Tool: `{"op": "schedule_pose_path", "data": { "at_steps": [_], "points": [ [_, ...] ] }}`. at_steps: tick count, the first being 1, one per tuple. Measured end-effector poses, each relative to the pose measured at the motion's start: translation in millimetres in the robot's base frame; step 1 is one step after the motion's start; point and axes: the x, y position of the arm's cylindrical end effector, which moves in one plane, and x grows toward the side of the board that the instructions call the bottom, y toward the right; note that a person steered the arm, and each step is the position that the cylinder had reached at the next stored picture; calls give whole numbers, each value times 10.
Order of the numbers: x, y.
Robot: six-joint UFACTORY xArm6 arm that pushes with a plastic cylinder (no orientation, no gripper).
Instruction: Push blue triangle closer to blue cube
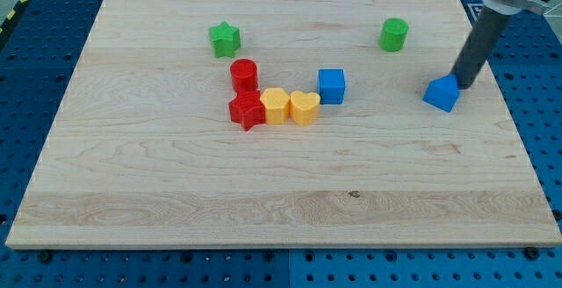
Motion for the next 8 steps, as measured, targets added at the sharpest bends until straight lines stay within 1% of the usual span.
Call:
{"op": "schedule_pose_path", "data": {
  "at_steps": [1, 2, 3, 5, 8],
  "points": [
    [-14, 166],
    [-9, 758],
    [173, 793],
    [319, 266],
    [334, -893]
  ]
}}
